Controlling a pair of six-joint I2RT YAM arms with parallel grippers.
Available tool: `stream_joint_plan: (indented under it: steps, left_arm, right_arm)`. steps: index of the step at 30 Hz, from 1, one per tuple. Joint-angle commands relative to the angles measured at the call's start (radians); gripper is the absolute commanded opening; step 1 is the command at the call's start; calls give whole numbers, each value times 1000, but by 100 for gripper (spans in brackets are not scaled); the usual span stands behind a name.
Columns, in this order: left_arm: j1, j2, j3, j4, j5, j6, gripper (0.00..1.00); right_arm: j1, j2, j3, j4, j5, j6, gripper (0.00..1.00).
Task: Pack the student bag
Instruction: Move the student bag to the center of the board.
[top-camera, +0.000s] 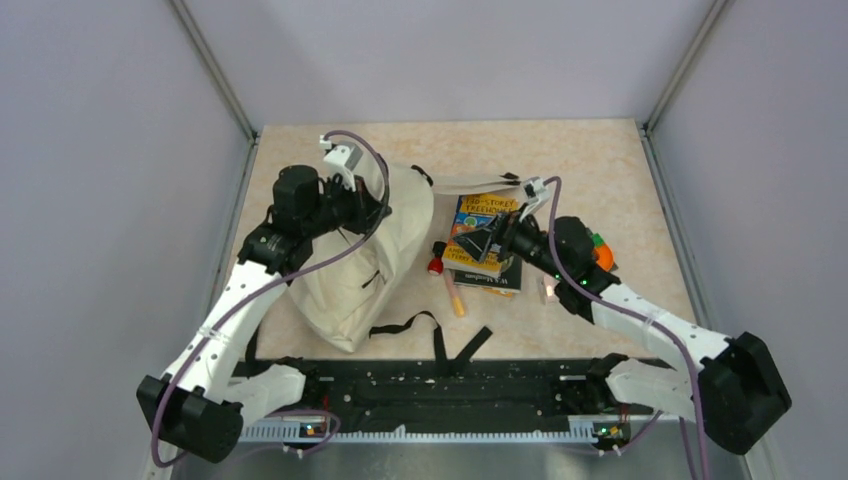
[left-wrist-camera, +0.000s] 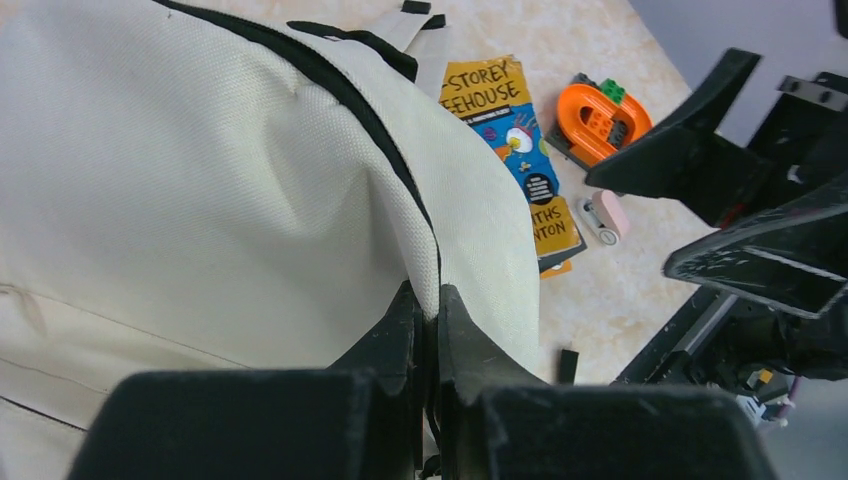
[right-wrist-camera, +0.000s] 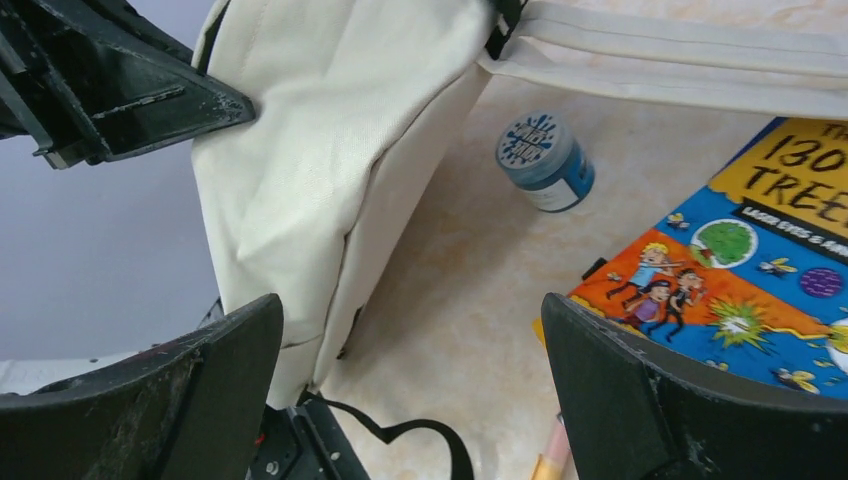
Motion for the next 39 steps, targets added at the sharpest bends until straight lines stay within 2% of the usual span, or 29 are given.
stream_joint_plan:
  steps: [1, 12, 14, 18, 21, 22, 23, 25, 26, 30, 32, 36, 39]
  left_arm:
    - [-23, -14, 2, 142, 88, 25, 0]
    - [-68, 24, 1, 144, 117, 35, 0]
    - [-80, 29, 1, 144, 136, 42, 0]
    - [-108, 28, -3, 141, 151, 59, 0]
    - [-133, 22, -5, 134, 113, 77, 0]
    - [-141, 21, -4, 130, 95, 88, 0]
    - [-149, 21, -1, 121, 79, 94, 0]
    - [-167, 20, 5, 96, 40, 126, 0]
    - [-182, 18, 8, 82, 8, 145, 6]
    - [-275, -6, 5, 35, -198, 249, 54]
    - [-305, -17, 0, 26, -269, 280, 68]
    - [-313, -24, 19, 4, -288, 251, 78]
    - [-313, -28, 64, -39, -326, 84, 81]
  right_arm:
    - [49, 86, 75, 174, 4, 65, 98]
    - [128, 265, 131, 323, -18, 117, 96]
    - [139, 298, 147, 340, -22, 128, 93]
    - [142, 364, 175, 355, -31, 147, 79]
    - [142, 380, 170, 374, -12, 150, 59]
    - [143, 378, 159, 393, -3, 152, 48]
    - [142, 372, 150, 404, 9, 150, 32]
    - [141, 350, 140, 397, 43, 135, 11]
    - [142, 335, 138, 381, 66, 122, 1]
    - [141, 275, 137, 279, 167, 52, 0]
    - [140, 247, 136, 228, 219, 19, 0]
    - [121, 200, 115, 166, 268, -17, 0]
    - [91, 172, 92, 144, 259, -11, 0]
